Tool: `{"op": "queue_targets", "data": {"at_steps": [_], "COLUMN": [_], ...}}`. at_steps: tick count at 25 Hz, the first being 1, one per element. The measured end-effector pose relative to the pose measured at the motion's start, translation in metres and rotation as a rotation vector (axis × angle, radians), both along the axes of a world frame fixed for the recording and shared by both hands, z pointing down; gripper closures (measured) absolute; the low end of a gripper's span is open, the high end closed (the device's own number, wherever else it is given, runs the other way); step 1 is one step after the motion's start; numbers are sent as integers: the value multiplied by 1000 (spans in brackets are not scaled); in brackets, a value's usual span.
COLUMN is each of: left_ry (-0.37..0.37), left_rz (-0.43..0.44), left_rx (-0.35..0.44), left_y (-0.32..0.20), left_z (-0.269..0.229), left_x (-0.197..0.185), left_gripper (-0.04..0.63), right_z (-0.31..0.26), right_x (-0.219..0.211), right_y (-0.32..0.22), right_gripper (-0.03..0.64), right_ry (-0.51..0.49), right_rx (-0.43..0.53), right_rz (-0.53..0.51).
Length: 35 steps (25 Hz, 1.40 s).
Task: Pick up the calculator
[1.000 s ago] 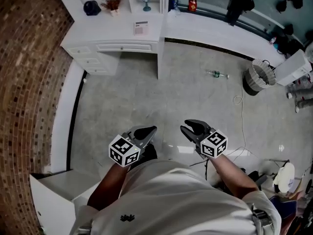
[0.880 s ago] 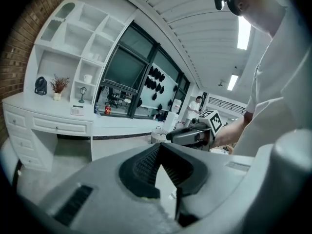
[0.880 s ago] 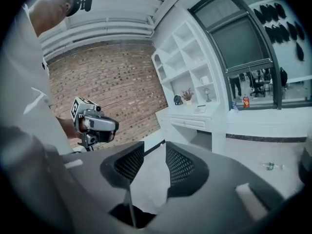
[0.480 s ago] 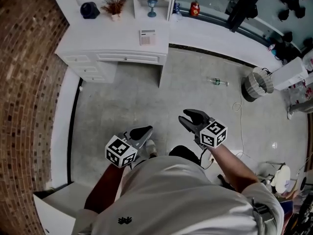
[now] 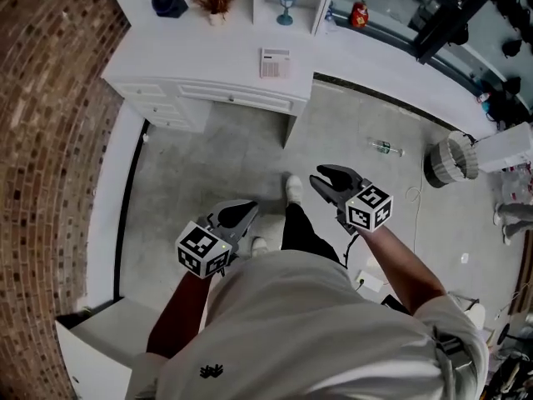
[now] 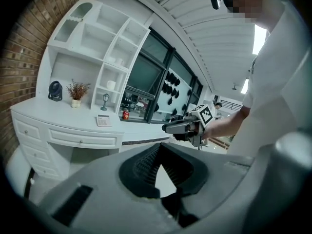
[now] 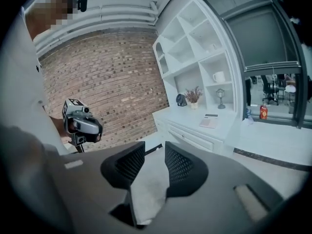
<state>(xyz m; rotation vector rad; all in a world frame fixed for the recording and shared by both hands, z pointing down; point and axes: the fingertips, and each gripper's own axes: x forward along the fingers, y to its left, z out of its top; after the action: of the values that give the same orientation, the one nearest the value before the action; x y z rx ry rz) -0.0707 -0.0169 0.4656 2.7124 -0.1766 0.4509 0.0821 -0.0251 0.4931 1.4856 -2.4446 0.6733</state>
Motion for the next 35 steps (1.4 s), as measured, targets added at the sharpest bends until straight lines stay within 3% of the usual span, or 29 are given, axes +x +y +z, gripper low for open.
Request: {"op": "queue_targets", "data": {"at_steps": [13, 21, 29, 35], "left_ry": [-51, -93, -100, -131], "left_rz": [-210, -313, -413, -502], "left_rx": [-15, -45, -61, -57], "left_y": [-150, -213, -253, -272], "left_z": [-1, 3, -1, -3], "left_x": [95, 149, 150, 140], "left_gripper": [591, 591, 591, 591], "right_z": [33, 77, 128, 157], "right_x": [134, 204, 231, 227], "right_y": [-202, -332, -449, -500], "right_gripper": [482, 479, 452, 406], "right_ry": [-5, 29, 27, -25], "right_rx": [-32, -65, -108, -190], "right_rz": [-174, -276, -311, -384]}}
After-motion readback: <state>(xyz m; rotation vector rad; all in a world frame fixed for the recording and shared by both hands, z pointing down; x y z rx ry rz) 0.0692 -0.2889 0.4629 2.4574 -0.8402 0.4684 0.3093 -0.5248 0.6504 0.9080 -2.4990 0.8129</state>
